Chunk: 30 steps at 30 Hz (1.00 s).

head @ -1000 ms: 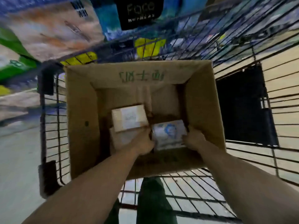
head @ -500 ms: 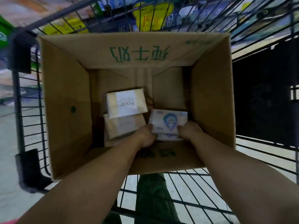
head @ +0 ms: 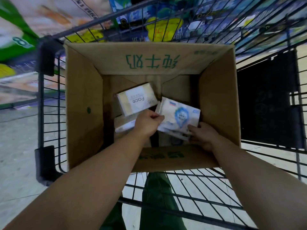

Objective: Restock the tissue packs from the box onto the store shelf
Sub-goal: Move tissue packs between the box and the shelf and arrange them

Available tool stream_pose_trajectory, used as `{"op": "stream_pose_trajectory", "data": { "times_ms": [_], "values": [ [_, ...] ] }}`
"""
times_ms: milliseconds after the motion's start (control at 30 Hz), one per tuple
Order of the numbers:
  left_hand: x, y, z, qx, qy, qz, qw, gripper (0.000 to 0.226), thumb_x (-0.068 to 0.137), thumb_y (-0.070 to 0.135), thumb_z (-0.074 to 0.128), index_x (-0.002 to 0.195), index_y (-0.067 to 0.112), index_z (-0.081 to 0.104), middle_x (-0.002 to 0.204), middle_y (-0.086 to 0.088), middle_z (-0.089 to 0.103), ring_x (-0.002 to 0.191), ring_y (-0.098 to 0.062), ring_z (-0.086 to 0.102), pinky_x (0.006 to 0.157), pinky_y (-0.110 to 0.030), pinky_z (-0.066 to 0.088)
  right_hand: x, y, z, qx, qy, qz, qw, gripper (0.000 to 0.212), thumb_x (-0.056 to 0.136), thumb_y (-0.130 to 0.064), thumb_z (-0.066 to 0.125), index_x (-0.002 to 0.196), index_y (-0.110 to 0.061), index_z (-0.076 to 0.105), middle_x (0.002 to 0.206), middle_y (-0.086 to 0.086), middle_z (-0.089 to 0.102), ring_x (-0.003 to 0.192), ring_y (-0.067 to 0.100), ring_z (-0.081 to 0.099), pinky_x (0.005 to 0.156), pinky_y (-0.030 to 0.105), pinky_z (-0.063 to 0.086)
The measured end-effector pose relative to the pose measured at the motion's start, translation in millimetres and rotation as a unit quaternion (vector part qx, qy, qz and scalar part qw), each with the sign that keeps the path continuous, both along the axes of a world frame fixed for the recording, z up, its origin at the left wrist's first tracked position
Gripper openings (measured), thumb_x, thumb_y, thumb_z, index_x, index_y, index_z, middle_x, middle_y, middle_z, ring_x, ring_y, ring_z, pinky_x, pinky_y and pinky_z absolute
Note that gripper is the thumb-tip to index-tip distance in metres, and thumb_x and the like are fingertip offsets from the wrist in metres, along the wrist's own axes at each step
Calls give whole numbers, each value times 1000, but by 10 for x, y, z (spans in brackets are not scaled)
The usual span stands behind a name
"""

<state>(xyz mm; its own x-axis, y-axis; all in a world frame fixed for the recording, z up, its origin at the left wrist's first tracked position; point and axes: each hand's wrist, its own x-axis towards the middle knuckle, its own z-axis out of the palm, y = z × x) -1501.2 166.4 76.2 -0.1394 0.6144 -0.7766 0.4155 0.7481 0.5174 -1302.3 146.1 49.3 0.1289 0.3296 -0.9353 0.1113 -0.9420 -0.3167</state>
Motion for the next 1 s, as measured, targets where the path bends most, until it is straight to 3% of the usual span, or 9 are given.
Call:
{"op": "stream_pose_trajectory", "data": {
  "times_ms": [200, 267, 367, 500, 567, 667, 767, 867, 1000],
  "values": [
    [-130, 26, 356, -15, -59, 114, 992, 43, 80, 19, 75, 116, 18, 51, 107, 1, 58, 90, -15, 61, 66, -29, 55, -6, 141, 386, 58, 48, -24, 997, 34, 89, -14, 65, 121, -8, 57, 114, 10, 66, 104, 29, 64, 90, 43, 52],
    [-216, 12, 513, -19, -85, 122, 989, 53, 83, 13, 72, 131, 15, 49, 117, -5, 61, 99, -22, 63, 79, -38, 58, -58, 223, 560, 66, 67, -11, 995, 41, 86, -8, 67, 126, -6, 57, 116, 14, 68, 107, 31, 65, 92, 45, 52],
    [-413, 3, 804, -5, -106, 96, 990, 40, 87, 7, 65, 126, 13, 58, 120, -9, 64, 105, -28, 64, 92, -47, 53, -246, 337, 888, 78, 102, 38, 991, 42, 85, -2, 66, 126, -5, 57, 114, 12, 69, 107, 28, 65, 92, 41, 51],
    [-827, -17, 1217, 51, -116, 108, 986, 39, 77, 21, 71, 114, 15, 59, 114, -9, 66, 98, -26, 66, 85, -45, 57, -784, 435, 1460, 122, 110, 83, 983, 28, 91, -22, 62, 119, -20, 56, 114, 3, 68, 103, 23, 63, 84, 42, 51],
    [-1098, -59, 1501, 105, -115, 124, 980, 42, 77, 24, 74, 114, 10, 61, 113, -12, 69, 93, -23, 68, 78, -37, 59, -1144, 451, 1780, 176, 112, 118, 971, 12, 96, -31, 54, 106, -26, 59, 115, 3, 67, 102, 23, 62, 88, 46, 51],
    [-1644, -189, 2007, 189, -102, 144, 966, 19, 85, 9, 69, 103, 11, 64, 108, -11, 68, 87, -17, 64, 60, -15, 53, -1726, 384, 2232, 239, 107, 147, 954, 21, 96, -31, 54, 116, -25, 51, 127, 3, 59, 109, 21, 59, 91, 46, 53],
    [-2415, -440, 2409, 232, -119, 172, 950, 20, 88, 13, 68, 101, 20, 54, 107, -3, 63, 78, -13, 67, 64, -28, 58, -2472, 243, 2645, 271, 134, 162, 939, 31, 94, -29, 58, 124, -27, 48, 122, -3, 61, 109, 20, 59, 90, 45, 53],
    [-3413, -820, 2751, 263, -119, 203, 936, 23, 85, 18, 71, 103, 17, 56, 117, -11, 64, 100, -27, 65, 88, -48, 55, -3447, 57, 3004, 304, 163, 199, 917, 33, 94, -25, 59, 126, -27, 50, 121, 0, 66, 111, 26, 63, 97, 54, 49],
    [-4899, -1490, 3202, 298, -143, 277, 902, 17, 87, 10, 68, 102, 15, 60, 113, -12, 68, 95, -30, 67, 76, -46, 57, -4985, -328, 3448, 317, 229, 259, 883, 34, 97, -25, 53, 130, -16, 52, 121, 7, 67, 112, 32, 62, 93, 50, 51]
  ]
}}
